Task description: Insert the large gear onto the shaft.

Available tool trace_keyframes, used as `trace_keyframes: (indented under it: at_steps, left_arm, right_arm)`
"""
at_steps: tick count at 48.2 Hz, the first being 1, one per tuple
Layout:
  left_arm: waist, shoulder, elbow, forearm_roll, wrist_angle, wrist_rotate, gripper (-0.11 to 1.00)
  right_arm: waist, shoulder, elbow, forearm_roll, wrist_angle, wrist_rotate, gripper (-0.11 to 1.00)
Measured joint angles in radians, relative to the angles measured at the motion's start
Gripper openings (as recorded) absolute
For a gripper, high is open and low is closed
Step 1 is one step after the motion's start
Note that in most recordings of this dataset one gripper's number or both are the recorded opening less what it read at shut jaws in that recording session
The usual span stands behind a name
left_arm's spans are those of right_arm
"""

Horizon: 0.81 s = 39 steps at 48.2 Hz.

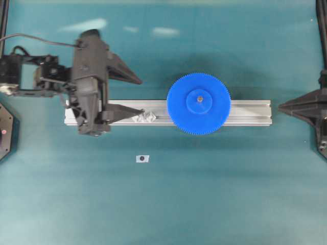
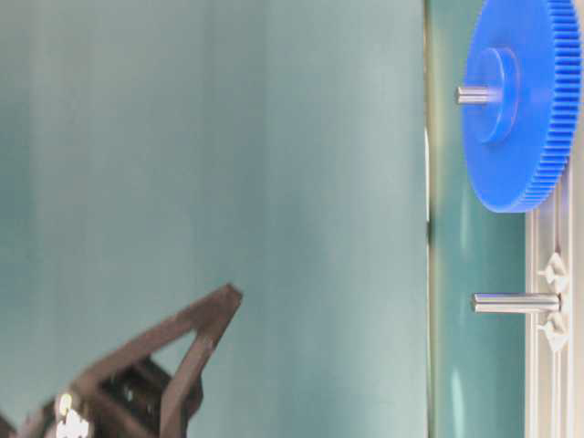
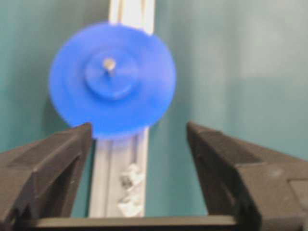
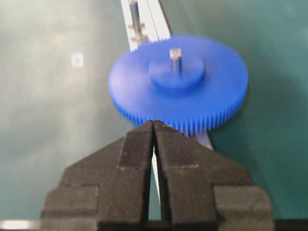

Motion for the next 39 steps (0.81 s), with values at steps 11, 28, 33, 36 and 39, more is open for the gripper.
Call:
trace_keyframes:
  at_steps: [11,28,33,36,39]
  left_arm:
    - [0.000,-0.021,0.035,0.000,-0.014,0.000,0.79]
    - [-0.003,-0.021,0.086,0.000,-0.051,0.002,0.79]
    - [-0.003,-0.021,0.089,0.000,-0.074,0.002,0.79]
    - [-0.003,-0.026,0.097,0.000,-0.086,0.003,0.79]
    - [-0.003,-0.035,0.107,0.000,-0.100,0.003,0.79]
  right_arm:
    - [0.000,-0.002,0.055,-0.006,-0.052,0.000,0.09]
    - [0.000,-0.002,0.071,-0.012,-0.083,0.000,0.09]
    - [0.000,-0.003,0.071,-0.012,-0.083,0.000,0.09]
    - [-0.002,-0.002,0.071,-0.012,-0.083,0.000,0.08]
    - [-0.002,-0.002,0.071,-0.012,-0.083,0.000,0.09]
